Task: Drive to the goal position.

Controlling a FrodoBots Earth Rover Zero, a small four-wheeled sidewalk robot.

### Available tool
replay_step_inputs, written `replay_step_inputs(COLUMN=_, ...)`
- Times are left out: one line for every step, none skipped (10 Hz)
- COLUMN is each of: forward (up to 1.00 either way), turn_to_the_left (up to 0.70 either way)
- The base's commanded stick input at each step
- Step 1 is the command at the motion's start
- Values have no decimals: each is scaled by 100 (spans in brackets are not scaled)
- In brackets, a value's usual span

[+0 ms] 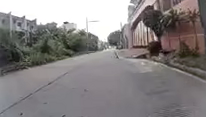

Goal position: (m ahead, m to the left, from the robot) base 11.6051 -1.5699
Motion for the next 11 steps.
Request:
replay_step_inputs(forward=100, turn_to_the_left=-17)
replay_step_inputs(forward=100, turn_to_the_left=-15)
replay_step_inputs(forward=100, turn_to_the_left=-13)
replay_step_inputs(forward=100, turn_to_the_left=-11)
replay_step_inputs(forward=100, turn_to_the_left=-8)
replay_step_inputs(forward=100, turn_to_the_left=-6)
replay_step_inputs(forward=100, turn_to_the_left=-4)
replay_step_inputs(forward=100, turn_to_the_left=-2)
replay_step_inputs(forward=100, turn_to_the_left=0)
replay_step_inputs(forward=100, turn_to_the_left=0)
replay_step_inputs(forward=100, turn_to_the_left=0)
